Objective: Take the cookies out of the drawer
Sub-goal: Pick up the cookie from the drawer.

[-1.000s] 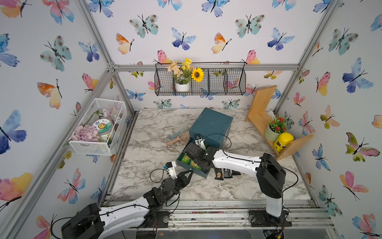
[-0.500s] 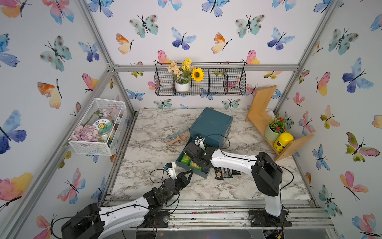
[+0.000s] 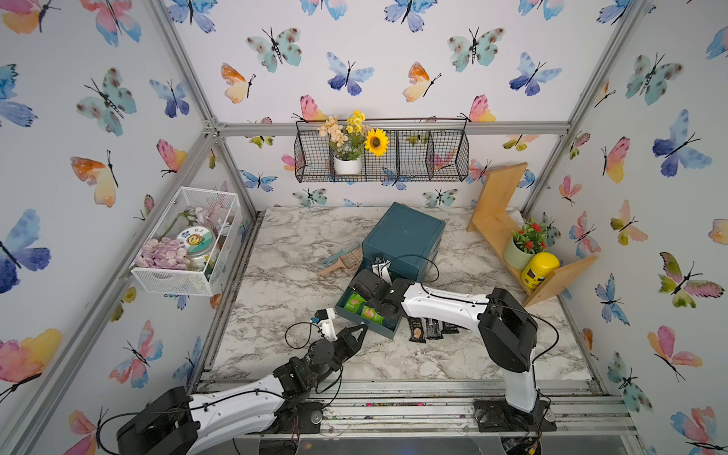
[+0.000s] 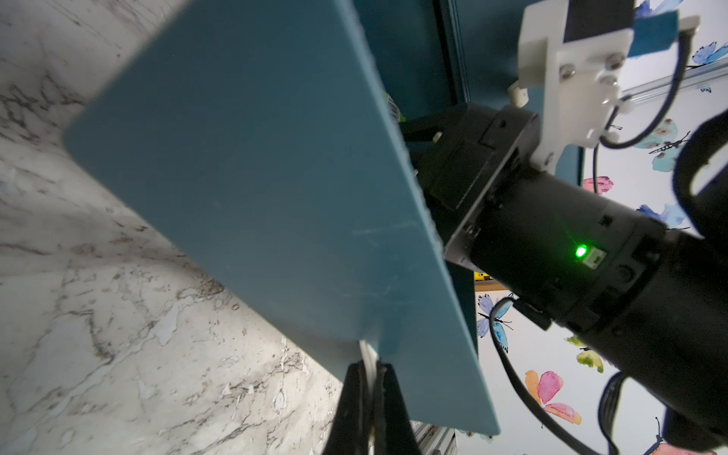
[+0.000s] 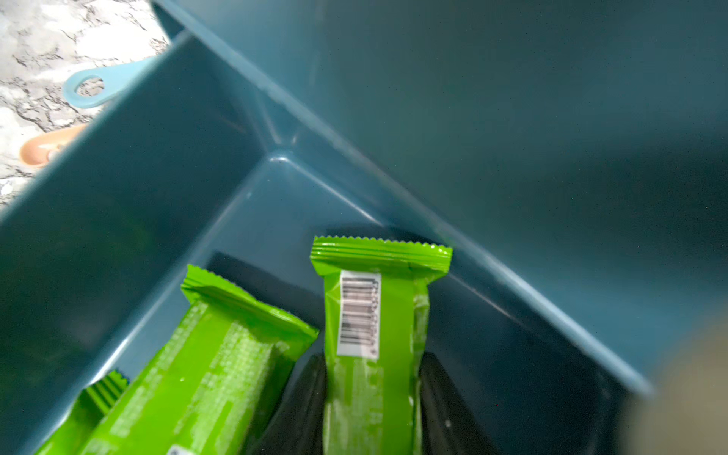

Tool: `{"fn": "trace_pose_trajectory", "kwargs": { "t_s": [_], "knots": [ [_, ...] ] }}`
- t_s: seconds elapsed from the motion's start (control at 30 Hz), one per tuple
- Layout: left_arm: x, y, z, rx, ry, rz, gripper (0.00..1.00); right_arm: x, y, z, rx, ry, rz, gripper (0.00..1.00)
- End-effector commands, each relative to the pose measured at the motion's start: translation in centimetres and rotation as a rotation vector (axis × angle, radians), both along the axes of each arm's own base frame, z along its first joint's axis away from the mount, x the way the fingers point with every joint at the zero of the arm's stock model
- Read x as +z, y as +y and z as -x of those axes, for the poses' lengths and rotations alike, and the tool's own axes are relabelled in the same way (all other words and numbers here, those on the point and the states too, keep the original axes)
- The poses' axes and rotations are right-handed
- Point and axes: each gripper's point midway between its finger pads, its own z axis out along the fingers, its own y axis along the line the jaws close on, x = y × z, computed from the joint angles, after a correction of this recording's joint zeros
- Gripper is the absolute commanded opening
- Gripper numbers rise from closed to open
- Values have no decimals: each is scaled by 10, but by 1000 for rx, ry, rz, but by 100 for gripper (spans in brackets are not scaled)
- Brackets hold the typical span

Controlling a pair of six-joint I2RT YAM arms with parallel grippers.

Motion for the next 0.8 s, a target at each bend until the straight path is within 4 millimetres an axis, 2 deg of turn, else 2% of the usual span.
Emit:
{"fn": "trace_pose_trajectory", "kwargs": {
  "t_s": [0.0,0.2,0.43,0.77],
  "knots": [
    [10,1,-4,23,-37,15,0,-10,-13,-8,-27,29,22,33],
    [15,2,-7,37,-47,14,0,6,-7,6,56,74,-17,30],
    [20,3,-11,57,-62,2,0,41,-5,26,143,65,-76,29],
    [26,2,-15,69,-76,-7,0,79,10,62,272,62,-166,28]
  ]
}}
